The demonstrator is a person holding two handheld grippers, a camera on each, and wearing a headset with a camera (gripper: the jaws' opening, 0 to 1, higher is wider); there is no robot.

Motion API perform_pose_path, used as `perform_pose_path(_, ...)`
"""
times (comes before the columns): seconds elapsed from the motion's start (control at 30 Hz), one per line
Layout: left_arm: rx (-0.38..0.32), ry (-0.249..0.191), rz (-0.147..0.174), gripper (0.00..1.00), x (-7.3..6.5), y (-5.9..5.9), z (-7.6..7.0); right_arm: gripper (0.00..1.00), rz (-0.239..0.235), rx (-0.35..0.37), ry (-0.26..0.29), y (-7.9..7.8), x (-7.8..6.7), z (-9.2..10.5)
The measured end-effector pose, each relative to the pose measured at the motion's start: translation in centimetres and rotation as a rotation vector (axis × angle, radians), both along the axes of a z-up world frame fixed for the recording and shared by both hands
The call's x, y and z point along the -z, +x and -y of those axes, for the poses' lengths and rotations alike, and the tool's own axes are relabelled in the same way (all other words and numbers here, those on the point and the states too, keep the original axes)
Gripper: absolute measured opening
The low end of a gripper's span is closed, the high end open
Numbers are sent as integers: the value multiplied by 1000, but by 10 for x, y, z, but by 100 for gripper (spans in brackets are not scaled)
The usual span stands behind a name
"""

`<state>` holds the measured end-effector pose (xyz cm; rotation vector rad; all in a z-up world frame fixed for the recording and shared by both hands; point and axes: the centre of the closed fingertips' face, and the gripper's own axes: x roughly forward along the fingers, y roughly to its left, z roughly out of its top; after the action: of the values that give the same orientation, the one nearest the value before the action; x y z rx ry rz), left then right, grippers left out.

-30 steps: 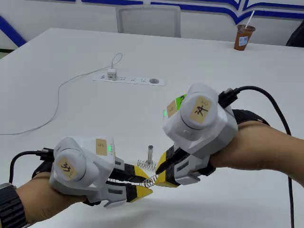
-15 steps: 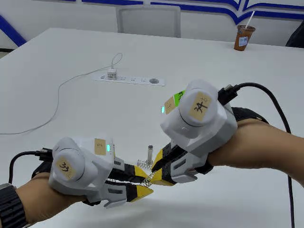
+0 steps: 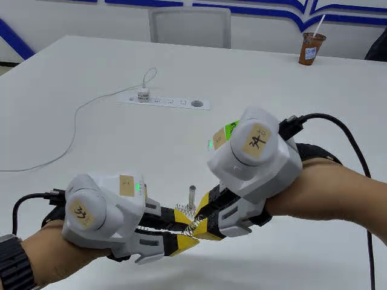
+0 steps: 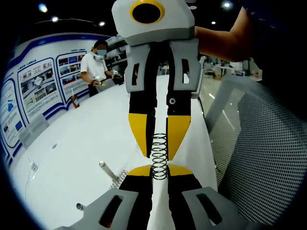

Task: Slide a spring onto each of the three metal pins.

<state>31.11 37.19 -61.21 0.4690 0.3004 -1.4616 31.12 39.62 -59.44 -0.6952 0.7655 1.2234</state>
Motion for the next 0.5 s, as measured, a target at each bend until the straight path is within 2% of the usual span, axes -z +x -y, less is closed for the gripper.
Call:
perform_pose_path(0.4, -8, -7, -4, 12, -2, 1, 0, 12, -4, 2, -6, -1, -2, 0)
perform_pose_path(0.5, -13, 1, -7, 15, 0, 1, -1, 12, -4, 5, -13, 0, -2, 1)
